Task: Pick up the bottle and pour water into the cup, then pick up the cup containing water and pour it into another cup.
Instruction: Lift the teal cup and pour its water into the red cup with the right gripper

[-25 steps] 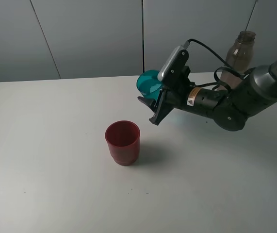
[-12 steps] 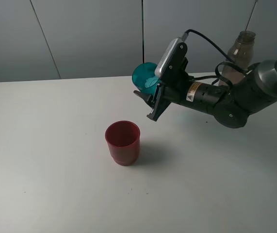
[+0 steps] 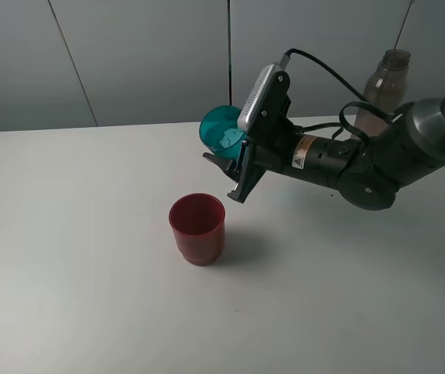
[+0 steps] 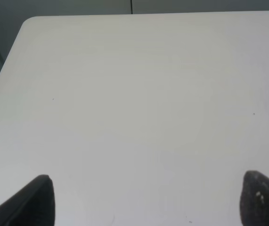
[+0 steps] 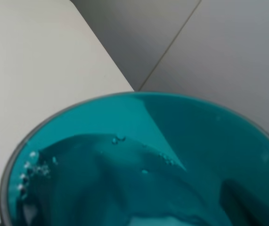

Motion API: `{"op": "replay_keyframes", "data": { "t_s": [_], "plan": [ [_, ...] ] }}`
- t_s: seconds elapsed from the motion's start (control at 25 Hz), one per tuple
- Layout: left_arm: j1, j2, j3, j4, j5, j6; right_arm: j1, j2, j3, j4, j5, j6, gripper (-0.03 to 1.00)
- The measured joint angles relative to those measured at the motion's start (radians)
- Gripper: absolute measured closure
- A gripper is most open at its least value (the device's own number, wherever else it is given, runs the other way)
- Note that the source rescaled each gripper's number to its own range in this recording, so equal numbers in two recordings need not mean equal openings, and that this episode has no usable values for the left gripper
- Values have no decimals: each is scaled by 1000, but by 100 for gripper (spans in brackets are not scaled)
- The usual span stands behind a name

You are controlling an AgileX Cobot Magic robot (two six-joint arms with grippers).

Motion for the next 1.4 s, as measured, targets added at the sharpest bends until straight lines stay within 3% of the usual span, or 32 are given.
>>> {"op": "replay_keyframes", "data": {
  "t_s": [0.52, 1.12, 1.4],
  "plan": [
    [0, 0, 0, 0, 0, -2, 10, 0, 11, -27, -2, -54, 89],
    [0, 4, 1, 1, -5, -4, 28, -8, 15, -27, -3, -388, 89],
    [0, 4, 1, 1, -5, -4, 28, -8, 15, -27, -3, -483, 89]
  ]
}}
